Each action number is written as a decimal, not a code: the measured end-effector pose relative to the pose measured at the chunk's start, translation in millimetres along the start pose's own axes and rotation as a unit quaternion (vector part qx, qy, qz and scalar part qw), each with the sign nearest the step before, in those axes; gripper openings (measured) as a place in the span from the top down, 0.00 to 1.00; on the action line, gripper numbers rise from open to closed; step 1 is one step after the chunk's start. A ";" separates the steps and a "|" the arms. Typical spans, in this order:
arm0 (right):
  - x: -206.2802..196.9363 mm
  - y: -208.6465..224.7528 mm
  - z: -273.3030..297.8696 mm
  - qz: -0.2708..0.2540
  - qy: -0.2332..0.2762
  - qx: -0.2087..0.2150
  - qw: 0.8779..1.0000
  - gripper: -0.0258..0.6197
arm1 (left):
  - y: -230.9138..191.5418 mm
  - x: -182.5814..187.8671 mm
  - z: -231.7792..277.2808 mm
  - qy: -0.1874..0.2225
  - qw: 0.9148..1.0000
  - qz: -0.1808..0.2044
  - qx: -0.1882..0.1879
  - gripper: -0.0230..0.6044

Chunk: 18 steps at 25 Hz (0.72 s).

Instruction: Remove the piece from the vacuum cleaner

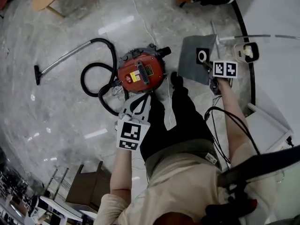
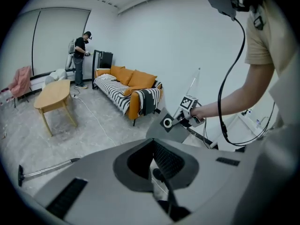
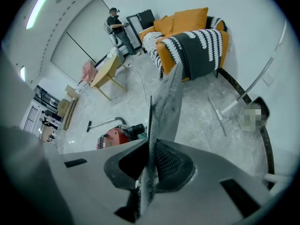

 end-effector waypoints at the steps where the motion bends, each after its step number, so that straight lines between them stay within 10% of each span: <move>1: 3.8 -11.3 -4.4 0.001 0.007 0.003 1.000 0.91 | -6.7 5.0 -12.6 0.006 1.000 -0.001 0.007 0.96; 18: 10.4 -107.3 -169.5 0.004 0.156 0.043 0.987 0.91 | 20.4 63.1 -138.4 0.108 0.994 -0.005 0.027 0.96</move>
Point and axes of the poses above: the fingertips, and each gripper's own axes: z forward along the fingers, y to its right, x out of its top, the point moved 5 cm from there along -z, backward along the fingers, and after that the axes turned 2 degrees about x, right-handed, at the moved point
